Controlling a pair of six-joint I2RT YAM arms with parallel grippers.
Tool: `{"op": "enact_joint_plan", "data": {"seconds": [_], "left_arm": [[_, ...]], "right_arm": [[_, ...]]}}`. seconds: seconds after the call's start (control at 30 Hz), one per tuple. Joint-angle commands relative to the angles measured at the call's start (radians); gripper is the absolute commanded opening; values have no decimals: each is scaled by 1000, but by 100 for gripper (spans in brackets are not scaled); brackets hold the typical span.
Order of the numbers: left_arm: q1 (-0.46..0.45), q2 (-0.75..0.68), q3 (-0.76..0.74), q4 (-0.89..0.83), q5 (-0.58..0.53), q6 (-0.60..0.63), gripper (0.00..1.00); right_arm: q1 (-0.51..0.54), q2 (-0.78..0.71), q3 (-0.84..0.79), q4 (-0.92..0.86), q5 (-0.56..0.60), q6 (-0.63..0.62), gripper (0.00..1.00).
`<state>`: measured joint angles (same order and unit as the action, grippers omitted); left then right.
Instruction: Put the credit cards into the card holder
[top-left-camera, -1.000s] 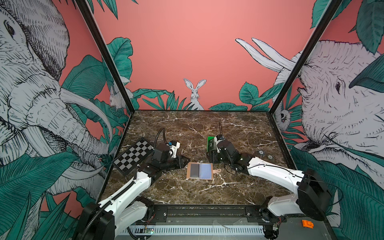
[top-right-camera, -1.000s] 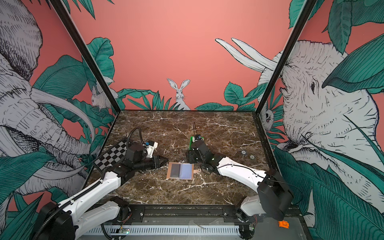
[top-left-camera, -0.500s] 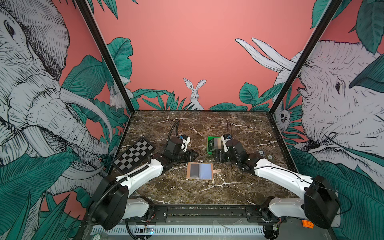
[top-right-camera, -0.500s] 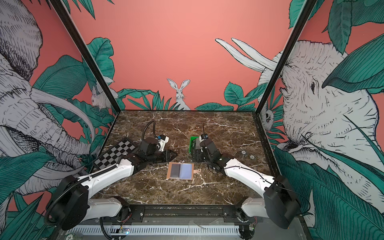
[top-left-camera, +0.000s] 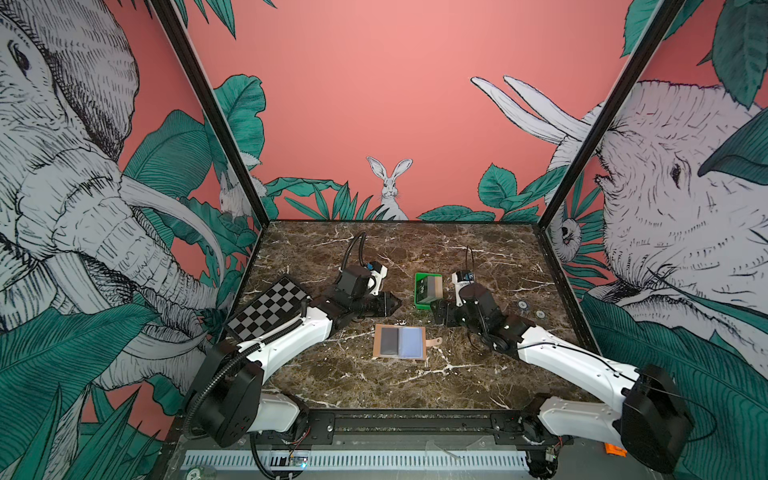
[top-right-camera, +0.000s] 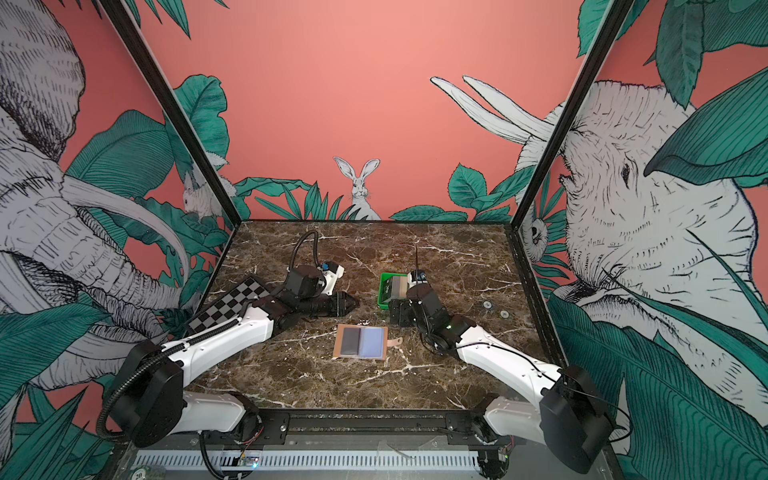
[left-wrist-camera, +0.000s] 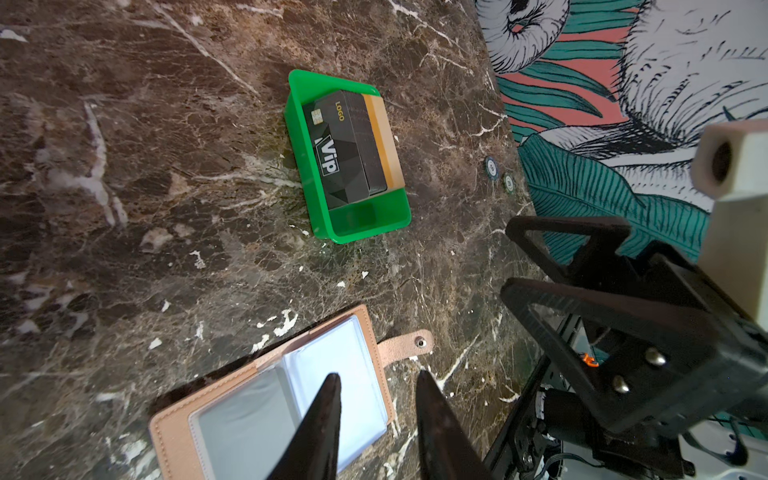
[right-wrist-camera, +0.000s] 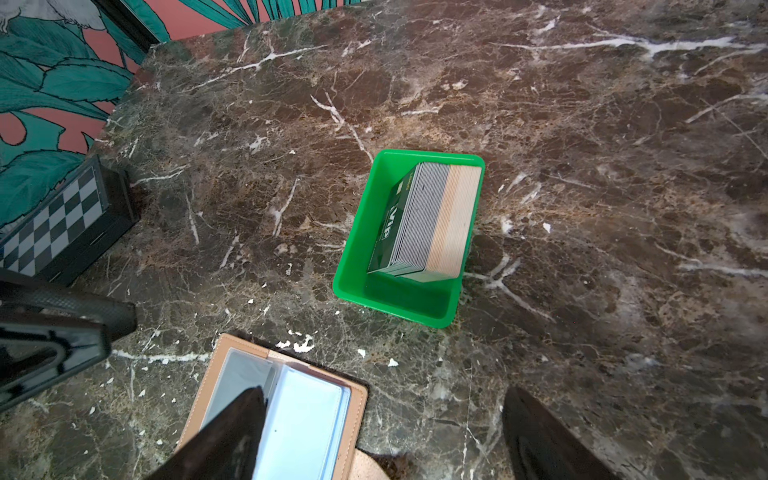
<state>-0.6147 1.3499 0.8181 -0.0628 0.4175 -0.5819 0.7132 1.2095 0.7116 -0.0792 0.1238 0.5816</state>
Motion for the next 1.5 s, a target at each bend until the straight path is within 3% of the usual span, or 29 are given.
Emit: {"op": "enact_joint_plan", "data": {"seconds": [0.0,0.07,0.4,0.57,0.73,1.3,1.47], "left_arm": [[-3,5,32,-17,-9,55,31],[-3,33,54,-29,-4,76,30],[-3,133,104,-11,52,119,28],[-3,185,121,13,52,106,28],[-3,231,160,-5,35,113,28],[1,368,245,4,71,53,25],[5,420,277,4,77,23,26]], "right_arm": [[3,19,29,28,24,31,90],[4,19,35,30,32,45,98],[3,46,55,54,141,77,98],[3,86,111,4,81,61,98],[5,111,116,3,140,97,98],[-1,304,250,-87,129,75,98],[-49,375,322,-133,61,70,98]]}}
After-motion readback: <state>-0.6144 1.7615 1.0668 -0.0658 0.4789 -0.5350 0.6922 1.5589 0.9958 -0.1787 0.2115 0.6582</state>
